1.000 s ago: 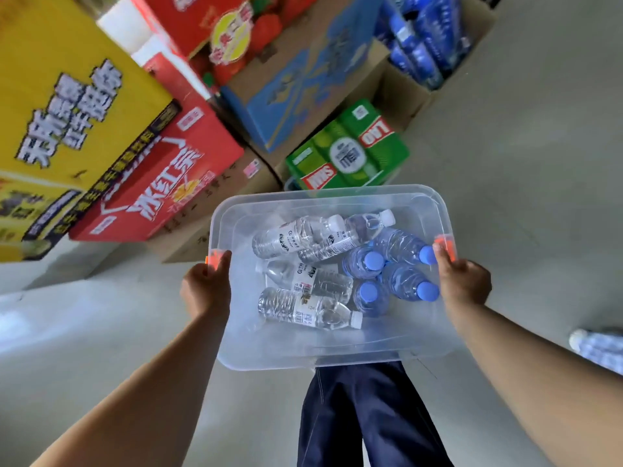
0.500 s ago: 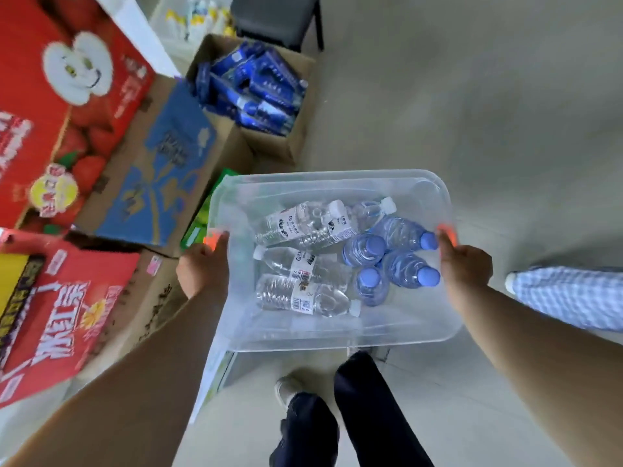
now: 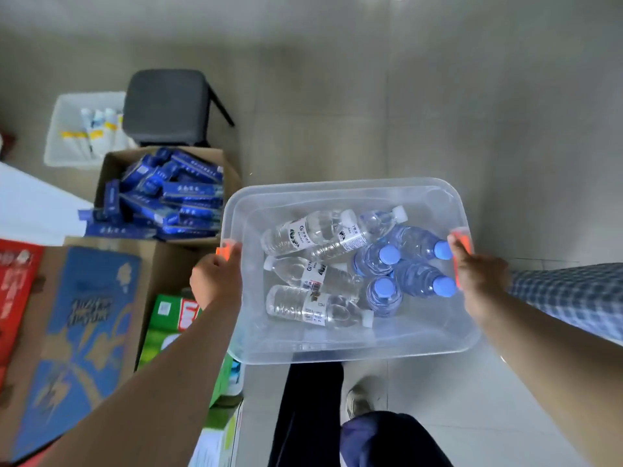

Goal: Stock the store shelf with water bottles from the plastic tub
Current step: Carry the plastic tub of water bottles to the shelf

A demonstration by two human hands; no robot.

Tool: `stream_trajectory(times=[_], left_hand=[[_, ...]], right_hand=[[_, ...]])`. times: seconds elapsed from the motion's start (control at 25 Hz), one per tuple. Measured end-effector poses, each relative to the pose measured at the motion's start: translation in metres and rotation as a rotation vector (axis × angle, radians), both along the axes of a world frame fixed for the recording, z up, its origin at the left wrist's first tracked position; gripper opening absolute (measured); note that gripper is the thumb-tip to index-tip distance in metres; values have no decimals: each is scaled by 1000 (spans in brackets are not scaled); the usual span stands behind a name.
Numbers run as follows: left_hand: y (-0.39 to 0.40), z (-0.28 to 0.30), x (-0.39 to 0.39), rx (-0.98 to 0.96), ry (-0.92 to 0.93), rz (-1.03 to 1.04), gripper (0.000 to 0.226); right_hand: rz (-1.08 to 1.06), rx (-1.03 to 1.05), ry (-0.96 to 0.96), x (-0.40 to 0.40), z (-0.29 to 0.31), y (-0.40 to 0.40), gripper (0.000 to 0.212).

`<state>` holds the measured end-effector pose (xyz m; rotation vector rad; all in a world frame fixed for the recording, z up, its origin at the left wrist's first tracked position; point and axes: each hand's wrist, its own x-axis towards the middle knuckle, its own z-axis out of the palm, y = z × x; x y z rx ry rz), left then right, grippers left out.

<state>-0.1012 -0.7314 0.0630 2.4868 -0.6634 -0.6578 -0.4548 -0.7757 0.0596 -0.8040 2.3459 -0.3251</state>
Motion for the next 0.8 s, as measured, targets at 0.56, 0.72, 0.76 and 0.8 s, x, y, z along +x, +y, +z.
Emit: stream_trajectory(times=[0.56, 0.72, 0.76, 0.8], left_hand=[[-325, 19, -125, 45, -112, -340, 58], [-416, 21, -170, 22, -96, -409, 62], [-443, 22, -182, 8, -72, -415, 60], [-471, 23, -196, 2, -59, -440, 58]], right_hand=[[-136, 138, 47, -132, 6, -200, 74], [-245, 96, 19, -172, 20, -268, 66], [-270, 92, 15, -182, 21, -286, 65], [-299, 83, 14, -193, 24, -303, 64]])
